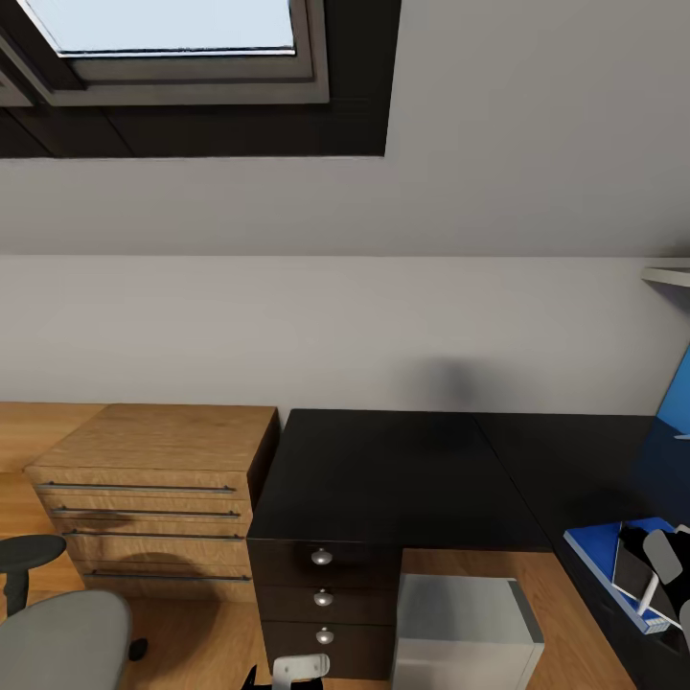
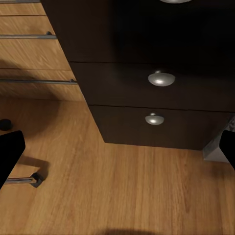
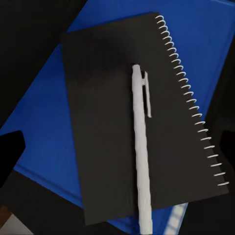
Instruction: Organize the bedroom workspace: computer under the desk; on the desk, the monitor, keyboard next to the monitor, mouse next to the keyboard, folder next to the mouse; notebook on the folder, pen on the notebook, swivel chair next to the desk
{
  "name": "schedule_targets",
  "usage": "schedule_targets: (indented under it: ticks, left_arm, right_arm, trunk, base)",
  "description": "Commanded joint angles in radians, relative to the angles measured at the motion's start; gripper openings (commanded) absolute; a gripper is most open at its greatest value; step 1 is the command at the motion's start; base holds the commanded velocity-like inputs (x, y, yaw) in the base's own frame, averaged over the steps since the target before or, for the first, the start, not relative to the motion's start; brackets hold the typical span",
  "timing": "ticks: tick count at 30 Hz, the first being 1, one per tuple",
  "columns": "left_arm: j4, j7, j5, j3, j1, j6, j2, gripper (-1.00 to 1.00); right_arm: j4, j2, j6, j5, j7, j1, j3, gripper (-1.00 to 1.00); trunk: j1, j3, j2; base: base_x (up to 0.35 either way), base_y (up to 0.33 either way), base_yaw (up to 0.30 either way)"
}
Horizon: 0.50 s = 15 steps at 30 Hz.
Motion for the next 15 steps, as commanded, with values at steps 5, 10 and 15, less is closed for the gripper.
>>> schedule_targets:
  ticks: [5,10,15]
  left_arm:
    - [-0.001,0.003,0.011,-0.005,-0.002,-0.010,0.001,1.00]
    - [-0.001,0.003,0.011,-0.005,-0.002,-0.010,0.001,1.00]
    - [-0.001,0.003,0.011,-0.005,-0.002,-0.010,0.001,1.00]
  right_arm:
    - [-0.002,0.001,0.003,-0.010,-0.006,-0.001,0.000,1.00]
    - [-0.002,0.001,0.003,-0.010,-0.005,-0.001,0.000,1.00]
    - [-0.019,0.001,0.003,-0.010,-0.005,-0.001,0.000,1.00]
  trunk:
    - [0.000,-0.001,-0.001]
    - [0.000,-0.001,-0.001]
    - [0.000,-0.001,-0.001]
  base:
    - [0.000,0.000,0.000]
    - [0.000,0.000,0.000]
    - [0.000,0.000,0.000]
